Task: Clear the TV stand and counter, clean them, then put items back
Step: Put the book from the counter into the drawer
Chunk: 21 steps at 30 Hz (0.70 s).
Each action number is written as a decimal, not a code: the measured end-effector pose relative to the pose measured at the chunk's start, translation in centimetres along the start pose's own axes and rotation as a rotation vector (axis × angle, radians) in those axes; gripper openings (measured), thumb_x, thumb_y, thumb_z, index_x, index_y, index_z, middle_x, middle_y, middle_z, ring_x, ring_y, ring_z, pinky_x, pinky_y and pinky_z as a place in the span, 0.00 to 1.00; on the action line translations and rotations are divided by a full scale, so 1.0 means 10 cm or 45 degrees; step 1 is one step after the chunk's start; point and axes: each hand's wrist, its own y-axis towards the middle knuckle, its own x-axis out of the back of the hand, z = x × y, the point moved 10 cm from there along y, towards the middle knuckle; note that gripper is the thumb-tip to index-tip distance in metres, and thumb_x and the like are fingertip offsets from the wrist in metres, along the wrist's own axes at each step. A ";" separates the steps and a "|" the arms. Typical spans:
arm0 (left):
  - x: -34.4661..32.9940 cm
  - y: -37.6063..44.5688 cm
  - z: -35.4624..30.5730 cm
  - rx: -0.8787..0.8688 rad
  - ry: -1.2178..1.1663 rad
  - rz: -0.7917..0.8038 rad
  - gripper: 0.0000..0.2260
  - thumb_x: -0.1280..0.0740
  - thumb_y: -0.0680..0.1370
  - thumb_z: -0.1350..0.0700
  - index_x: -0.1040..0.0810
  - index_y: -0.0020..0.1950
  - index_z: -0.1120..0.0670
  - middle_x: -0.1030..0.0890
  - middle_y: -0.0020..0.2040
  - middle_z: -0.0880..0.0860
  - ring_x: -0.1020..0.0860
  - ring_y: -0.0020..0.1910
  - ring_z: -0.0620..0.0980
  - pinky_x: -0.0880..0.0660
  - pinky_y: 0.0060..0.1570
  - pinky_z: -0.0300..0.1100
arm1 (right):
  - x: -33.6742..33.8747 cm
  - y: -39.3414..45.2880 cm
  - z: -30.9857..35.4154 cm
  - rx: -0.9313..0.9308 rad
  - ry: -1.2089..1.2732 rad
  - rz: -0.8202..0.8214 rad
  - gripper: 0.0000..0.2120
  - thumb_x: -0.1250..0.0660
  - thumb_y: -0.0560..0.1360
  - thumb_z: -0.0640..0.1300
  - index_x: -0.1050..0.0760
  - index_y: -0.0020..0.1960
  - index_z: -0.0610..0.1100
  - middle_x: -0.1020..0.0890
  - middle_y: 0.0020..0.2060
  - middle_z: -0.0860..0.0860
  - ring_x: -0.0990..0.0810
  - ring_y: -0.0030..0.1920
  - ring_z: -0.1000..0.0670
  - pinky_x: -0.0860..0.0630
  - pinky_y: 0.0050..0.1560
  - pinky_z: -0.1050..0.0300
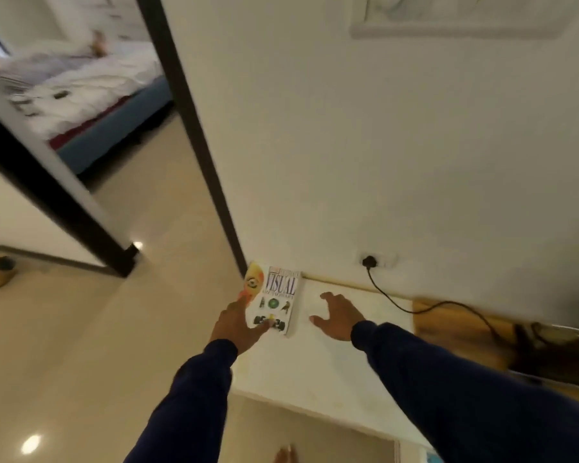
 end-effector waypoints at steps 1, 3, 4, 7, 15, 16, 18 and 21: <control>-0.03 0.31 0.11 0.007 0.001 0.033 0.38 0.31 0.70 0.32 0.35 0.75 0.48 0.21 0.60 0.53 0.21 0.57 0.55 0.24 0.57 0.49 | -0.05 0.24 -0.01 -0.078 0.052 0.000 0.36 0.35 0.80 0.60 0.43 0.80 0.44 0.33 0.76 0.42 0.32 0.74 0.42 0.33 0.71 0.50; -0.07 0.75 0.32 0.045 0.020 0.050 0.36 0.31 0.72 0.33 0.33 0.73 0.51 0.23 0.64 0.55 0.24 0.61 0.57 0.26 0.60 0.51 | -0.19 0.61 -0.04 -0.208 0.202 -0.005 0.35 0.35 0.80 0.59 0.42 0.79 0.43 0.32 0.75 0.43 0.31 0.74 0.42 0.32 0.70 0.52; -0.11 0.99 0.45 0.056 0.047 0.051 0.36 0.31 0.72 0.33 0.33 0.73 0.51 0.24 0.64 0.55 0.26 0.62 0.57 0.27 0.60 0.51 | -0.29 0.83 -0.06 -0.271 0.288 -0.007 0.35 0.35 0.80 0.59 0.41 0.79 0.42 0.31 0.75 0.43 0.31 0.74 0.42 0.32 0.70 0.53; -0.40 1.60 0.89 0.130 0.062 0.133 0.35 0.30 0.72 0.35 0.34 0.73 0.52 0.26 0.64 0.56 0.27 0.62 0.58 0.27 0.61 0.51 | -0.65 1.48 -0.17 -0.426 0.515 -0.014 0.35 0.34 0.80 0.60 0.40 0.78 0.41 0.31 0.75 0.44 0.30 0.73 0.43 0.31 0.68 0.54; -1.17 2.53 1.75 0.414 -0.326 0.242 0.34 0.27 0.73 0.39 0.30 0.70 0.57 0.20 0.61 0.56 0.19 0.55 0.56 0.23 0.52 0.48 | -1.52 2.60 -0.43 -0.691 1.006 -0.117 0.35 0.29 0.76 0.60 0.35 0.72 0.40 0.22 0.61 0.46 0.21 0.57 0.46 0.25 0.54 0.53; -1.25 2.59 1.77 0.408 -0.340 0.265 0.29 0.27 0.73 0.40 0.27 0.65 0.57 0.17 0.55 0.54 0.18 0.50 0.54 0.21 0.48 0.47 | -1.59 2.67 -0.44 -0.703 1.069 -0.149 0.34 0.27 0.74 0.62 0.33 0.68 0.40 0.20 0.58 0.47 0.20 0.53 0.47 0.23 0.51 0.53; -1.35 2.68 1.77 0.369 -0.321 0.295 0.21 0.28 0.74 0.41 0.22 0.55 0.56 0.15 0.46 0.51 0.16 0.42 0.52 0.18 0.45 0.47 | -1.68 2.80 -0.48 -0.733 1.165 -0.210 0.42 0.25 0.62 0.71 0.28 0.63 0.43 0.18 0.55 0.47 0.18 0.52 0.48 0.18 0.52 0.50; -1.39 2.77 1.77 0.394 -0.347 0.312 0.18 0.29 0.75 0.39 0.20 0.49 0.55 0.16 0.41 0.49 0.17 0.39 0.49 0.22 0.37 0.41 | -1.88 3.10 -0.77 -0.746 1.218 -0.219 0.54 0.28 0.43 0.79 0.24 0.58 0.46 0.14 0.49 0.49 0.14 0.47 0.48 0.15 0.50 0.47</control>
